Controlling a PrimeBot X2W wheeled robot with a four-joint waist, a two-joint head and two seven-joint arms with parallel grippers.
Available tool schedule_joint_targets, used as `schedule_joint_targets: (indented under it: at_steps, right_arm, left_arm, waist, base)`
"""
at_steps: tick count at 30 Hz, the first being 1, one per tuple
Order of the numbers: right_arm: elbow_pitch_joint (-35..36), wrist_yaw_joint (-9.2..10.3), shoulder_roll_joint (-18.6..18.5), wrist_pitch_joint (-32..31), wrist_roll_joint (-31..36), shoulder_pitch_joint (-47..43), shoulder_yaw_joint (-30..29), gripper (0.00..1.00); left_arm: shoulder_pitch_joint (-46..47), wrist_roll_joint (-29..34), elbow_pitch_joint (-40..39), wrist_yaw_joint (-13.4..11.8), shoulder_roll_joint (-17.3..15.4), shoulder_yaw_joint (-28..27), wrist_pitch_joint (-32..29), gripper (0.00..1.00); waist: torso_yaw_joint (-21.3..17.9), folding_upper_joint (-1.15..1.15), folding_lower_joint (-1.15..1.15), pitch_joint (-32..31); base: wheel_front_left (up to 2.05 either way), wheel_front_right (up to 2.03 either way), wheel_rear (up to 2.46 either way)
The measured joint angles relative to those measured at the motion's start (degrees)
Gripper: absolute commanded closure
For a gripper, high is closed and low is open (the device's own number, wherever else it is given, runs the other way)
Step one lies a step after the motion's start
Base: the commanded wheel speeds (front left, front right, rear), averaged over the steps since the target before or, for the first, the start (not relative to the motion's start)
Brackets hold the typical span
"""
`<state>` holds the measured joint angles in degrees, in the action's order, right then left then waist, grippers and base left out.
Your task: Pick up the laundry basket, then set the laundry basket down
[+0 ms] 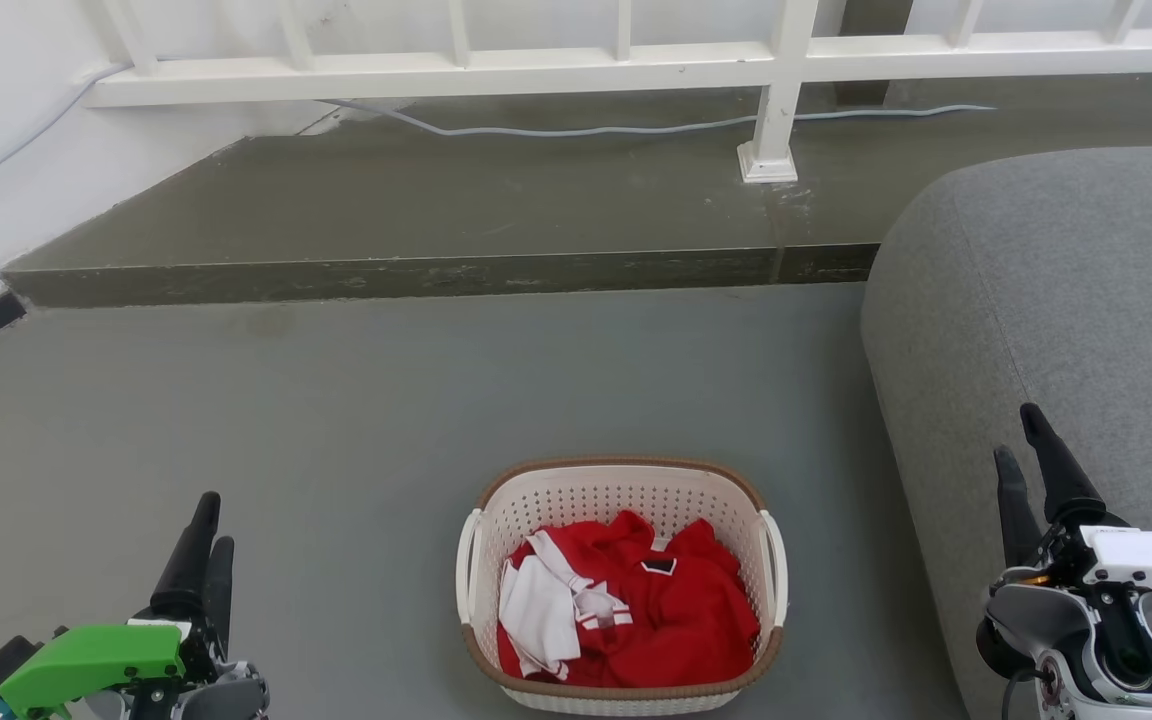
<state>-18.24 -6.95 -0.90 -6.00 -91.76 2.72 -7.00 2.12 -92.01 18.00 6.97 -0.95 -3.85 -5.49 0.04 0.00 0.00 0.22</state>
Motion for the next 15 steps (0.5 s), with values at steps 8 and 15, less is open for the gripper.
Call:
schedule_joint_targets:
  at_steps: [8,15]
  right_arm:
    - [1.35,0.00,-0.01,0.51,-0.01,0.01,1.00,0.00]
    - [2.77,0.00,-0.09,1.45,0.46,0.02,2.25,0.00]
  left_arm:
    - [0.00,0.53,-1.00,0.00,-0.02,0.48,1.25,0.00]
    - [0.00,1.40,-2.27,0.00,-0.03,1.62,2.80,0.00]
  waist:
    - [0.04,0.00,0.00,0.05]
    - [0.02,0.00,0.00,0.16]
  base:
    - [0.00,0.00,0.00]
    - [0.00,0.00,0.00]
